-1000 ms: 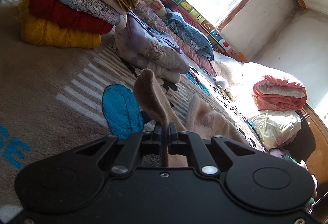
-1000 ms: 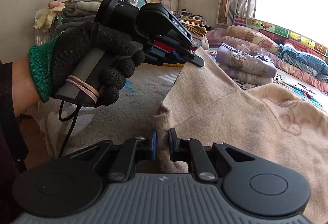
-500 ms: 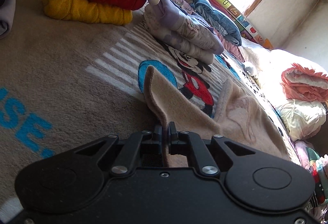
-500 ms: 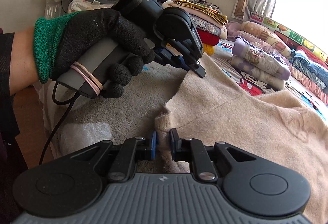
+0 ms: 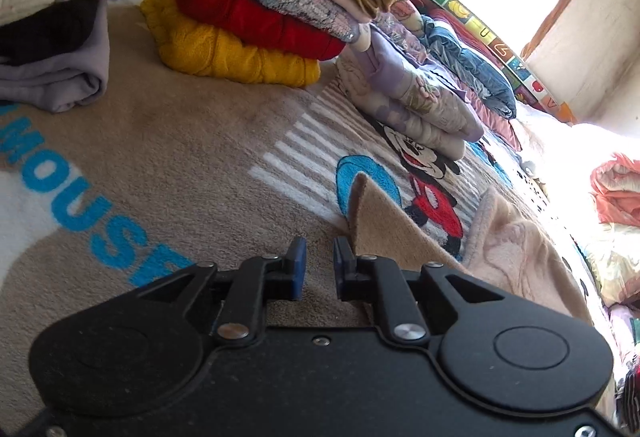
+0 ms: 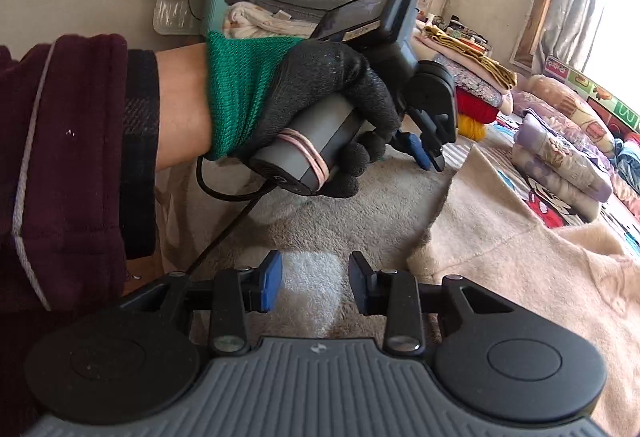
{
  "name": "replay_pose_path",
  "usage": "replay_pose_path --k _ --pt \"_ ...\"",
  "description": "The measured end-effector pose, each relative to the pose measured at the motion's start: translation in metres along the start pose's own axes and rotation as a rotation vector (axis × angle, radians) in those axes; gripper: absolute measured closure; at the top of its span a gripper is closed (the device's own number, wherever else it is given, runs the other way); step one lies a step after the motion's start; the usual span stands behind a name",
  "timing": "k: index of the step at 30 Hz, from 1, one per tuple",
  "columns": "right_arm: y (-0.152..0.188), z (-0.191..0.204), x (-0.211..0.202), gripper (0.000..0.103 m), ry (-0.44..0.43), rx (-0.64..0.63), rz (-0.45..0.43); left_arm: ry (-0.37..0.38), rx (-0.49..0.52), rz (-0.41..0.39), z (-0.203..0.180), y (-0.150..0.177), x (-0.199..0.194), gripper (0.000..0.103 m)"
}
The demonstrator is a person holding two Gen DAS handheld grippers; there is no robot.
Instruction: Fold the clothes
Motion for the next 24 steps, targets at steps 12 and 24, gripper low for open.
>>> replay_pose_path --k 12,24 --pt "0.010 -0.086 -0.008 0.064 0.192 0.235 -0.044 0.140 0.386 -0.034 -0.111 0.026 0.022 0.092" --pt "0.026 -0.051 0.006 0.051 0.067 0.163 0.053 -0.084 0.073 0.027 -0.050 -0.006 0.045 0.092"
Point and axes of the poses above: each gripper's, at about its wrist camera, not at the fingertips, and x roughly the way its jaws point, z to its left, y to its underside, the point moved 6 cm from there along x, roughly the way its jaws point, and after that the axes turned 5 degrees about -y, right-handed, at the moved point
